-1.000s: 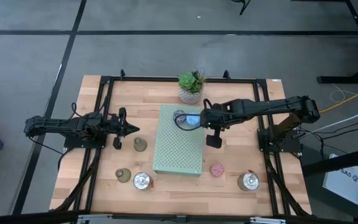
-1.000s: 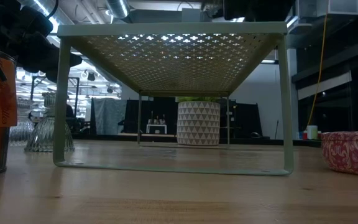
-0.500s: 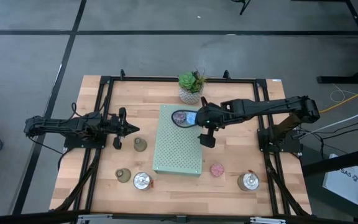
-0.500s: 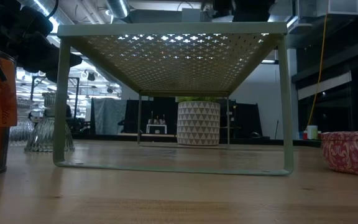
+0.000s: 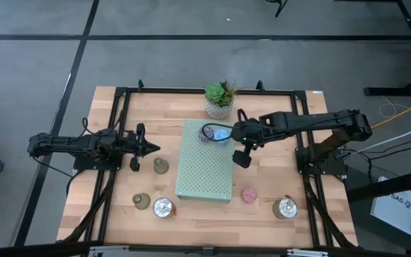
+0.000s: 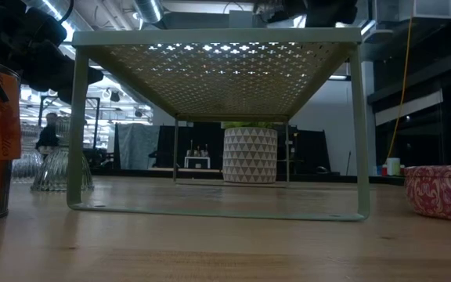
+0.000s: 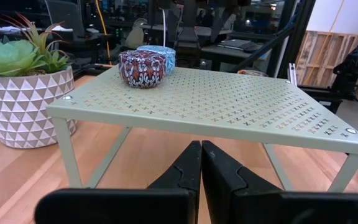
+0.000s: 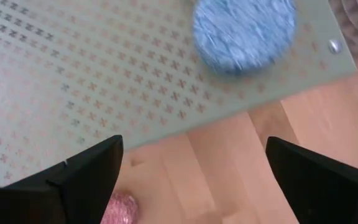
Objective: Pick & Place candle stick holders
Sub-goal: Put the blue patterned scented candle on the shelf
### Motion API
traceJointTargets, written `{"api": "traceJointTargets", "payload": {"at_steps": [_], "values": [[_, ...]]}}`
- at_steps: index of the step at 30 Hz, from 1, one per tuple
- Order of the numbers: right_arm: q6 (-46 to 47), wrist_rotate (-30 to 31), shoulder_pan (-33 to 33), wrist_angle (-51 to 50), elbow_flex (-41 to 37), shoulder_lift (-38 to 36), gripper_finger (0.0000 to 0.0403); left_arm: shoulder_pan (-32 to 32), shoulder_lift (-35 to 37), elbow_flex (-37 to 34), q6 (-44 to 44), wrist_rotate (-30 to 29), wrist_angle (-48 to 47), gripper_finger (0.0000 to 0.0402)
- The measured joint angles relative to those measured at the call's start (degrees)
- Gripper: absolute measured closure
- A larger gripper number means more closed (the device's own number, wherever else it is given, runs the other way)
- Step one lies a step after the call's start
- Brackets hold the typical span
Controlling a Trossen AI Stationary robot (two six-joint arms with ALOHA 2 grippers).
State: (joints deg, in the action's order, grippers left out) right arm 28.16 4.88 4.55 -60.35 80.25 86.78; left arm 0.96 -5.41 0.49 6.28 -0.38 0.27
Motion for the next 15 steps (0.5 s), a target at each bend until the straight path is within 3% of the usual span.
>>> {"api": "traceJointTargets", "payload": {"at_steps": [6,12,15], "values": [[4.14,3.88,-0.39,-4.63,-0.61,-1.27,0.0006,-0.01,0.00,0.00,0.00,0.00,0.00,0.0395],[4.47,13.20,-0.39,-3.41,-5.42,-4.67,0.0006,-0.01,0.00,0.00,0.00,0.00,0.00,0.0395],[3.12,13.35,-0.87,-2.66,-8.10,-6.81,0.0007,0.01,0.00,0.00,0.00,0.00,0.00,0.0395]]}}
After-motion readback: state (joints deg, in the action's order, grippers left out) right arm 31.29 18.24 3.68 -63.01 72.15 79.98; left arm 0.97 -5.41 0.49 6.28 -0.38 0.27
